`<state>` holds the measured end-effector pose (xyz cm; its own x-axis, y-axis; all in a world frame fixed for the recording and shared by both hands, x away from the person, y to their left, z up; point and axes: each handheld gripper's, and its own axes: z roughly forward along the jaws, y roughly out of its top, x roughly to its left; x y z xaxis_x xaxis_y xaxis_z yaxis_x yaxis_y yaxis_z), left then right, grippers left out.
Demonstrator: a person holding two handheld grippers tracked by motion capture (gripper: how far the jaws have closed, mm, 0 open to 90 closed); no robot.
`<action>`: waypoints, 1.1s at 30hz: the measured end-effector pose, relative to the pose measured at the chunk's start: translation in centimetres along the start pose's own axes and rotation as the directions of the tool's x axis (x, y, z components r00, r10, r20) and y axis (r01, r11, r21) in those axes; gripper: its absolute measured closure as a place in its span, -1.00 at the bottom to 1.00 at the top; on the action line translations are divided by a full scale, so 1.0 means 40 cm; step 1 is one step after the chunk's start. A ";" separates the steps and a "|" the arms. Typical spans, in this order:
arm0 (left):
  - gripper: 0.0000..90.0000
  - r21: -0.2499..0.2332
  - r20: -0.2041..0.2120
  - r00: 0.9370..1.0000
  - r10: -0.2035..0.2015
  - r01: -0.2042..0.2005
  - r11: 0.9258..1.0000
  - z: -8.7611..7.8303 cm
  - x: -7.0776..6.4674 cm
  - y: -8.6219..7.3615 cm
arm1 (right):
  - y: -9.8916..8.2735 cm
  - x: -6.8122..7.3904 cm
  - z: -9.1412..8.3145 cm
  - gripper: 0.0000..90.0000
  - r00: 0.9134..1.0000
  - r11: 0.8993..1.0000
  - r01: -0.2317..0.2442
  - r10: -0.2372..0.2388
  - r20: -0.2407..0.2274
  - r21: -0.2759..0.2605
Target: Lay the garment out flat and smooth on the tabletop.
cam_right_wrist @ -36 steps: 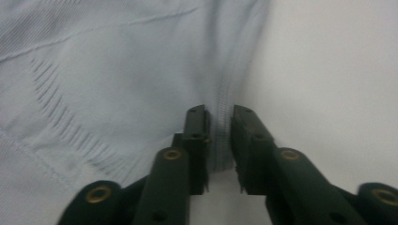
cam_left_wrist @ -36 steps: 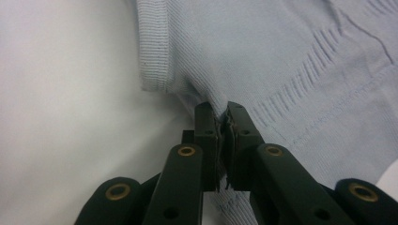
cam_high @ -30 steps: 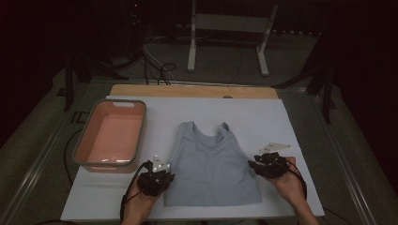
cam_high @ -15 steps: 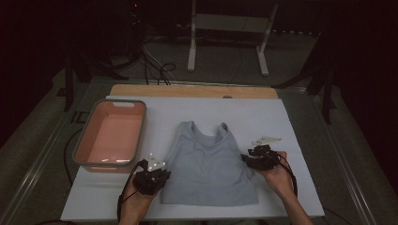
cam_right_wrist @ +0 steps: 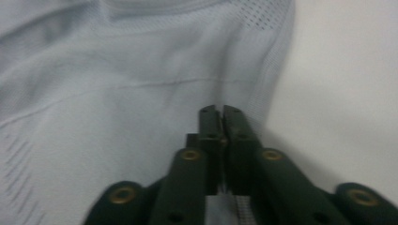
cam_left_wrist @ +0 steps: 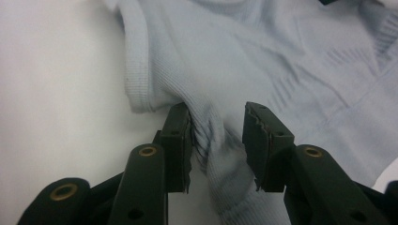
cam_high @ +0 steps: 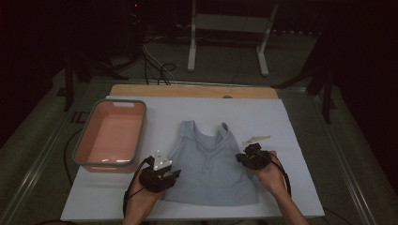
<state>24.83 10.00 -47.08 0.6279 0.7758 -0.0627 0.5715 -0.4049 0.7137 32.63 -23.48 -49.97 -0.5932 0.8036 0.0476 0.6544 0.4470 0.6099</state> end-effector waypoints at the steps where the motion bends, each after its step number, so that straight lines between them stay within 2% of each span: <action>1: 0.39 -0.003 0.001 1.000 0.008 -0.008 1.000 0.000 -0.002 0.008 | 0.001 0.003 -0.003 0.99 1.000 1.000 0.005 -0.005 -0.004 -0.010; 8: 0.31 -0.031 -0.009 1.000 0.017 -0.017 0.999 -0.009 -0.008 0.030 | 0.007 0.026 -0.030 0.96 0.998 0.997 0.051 -0.052 -0.026 -0.061; 9: 0.26 -0.032 -0.015 1.000 0.016 -0.017 0.999 -0.011 -0.006 0.031 | 0.008 0.023 -0.029 0.60 0.999 0.997 0.044 -0.045 -0.025 -0.061; 10: 0.24 -0.038 -0.020 1.000 0.013 -0.014 0.999 -0.014 -0.005 0.030 | 0.007 0.020 -0.025 0.45 0.999 0.998 0.042 -0.042 -0.001 -0.054; 12: 0.18 -0.047 -0.024 1.000 0.010 -0.011 0.999 -0.021 -0.001 0.031 | 0.004 0.011 -0.013 0.21 0.998 0.999 0.034 -0.033 0.048 -0.032; 14: 0.14 -0.059 -0.027 1.000 0.003 -0.005 0.998 -0.026 0.001 0.033 | 0.000 0.001 -0.003 0.10 0.998 1.000 0.005 -0.005 0.061 -0.004; 15: 0.12 -0.062 -0.026 1.000 0.003 -0.004 0.998 -0.028 0.003 0.035 | -0.002 -0.003 0.002 0.10 0.998 1.000 -0.006 0.006 0.070 0.000; 17: 0.10 -0.068 -0.027 1.000 0.003 -0.004 0.998 -0.028 0.003 0.041 | -0.006 -0.009 0.009 0.13 0.998 1.000 -0.026 0.025 0.057 0.013; 18: 0.10 -0.072 -0.023 1.000 0.004 -0.006 0.997 -0.027 0.002 0.045 | -0.007 -0.010 0.011 0.20 0.998 0.999 -0.035 0.034 0.047 0.020; 21: 0.10 -0.073 -0.016 1.000 0.014 -0.016 0.997 -0.017 -0.006 0.057 | -0.006 -0.006 0.013 0.66 0.999 0.999 -0.034 0.034 -0.003 0.022; 23: 0.09 -0.072 -0.010 1.000 0.021 -0.022 0.997 -0.005 -0.012 0.067 | -0.003 0.001 0.009 0.79 1.000 1.000 -0.013 0.013 -0.005 0.018; 29: 0.10 -0.064 0.013 0.998 0.053 -0.053 0.997 0.042 -0.027 0.113 | 0.001 0.023 -0.017 0.82 0.999 0.999 0.030 -0.028 0.030 -0.046; 33: 0.10 -0.057 0.018 0.997 0.082 -0.080 0.995 0.078 -0.037 0.151 | 0.002 0.036 -0.033 0.82 0.998 0.994 0.058 -0.055 0.025 -0.095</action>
<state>28.99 4.90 -44.84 0.6818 0.7314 -0.0167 0.4883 -0.4379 0.7548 31.23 -22.81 -48.79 -0.6168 0.7871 -0.0060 0.5717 0.4532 0.6840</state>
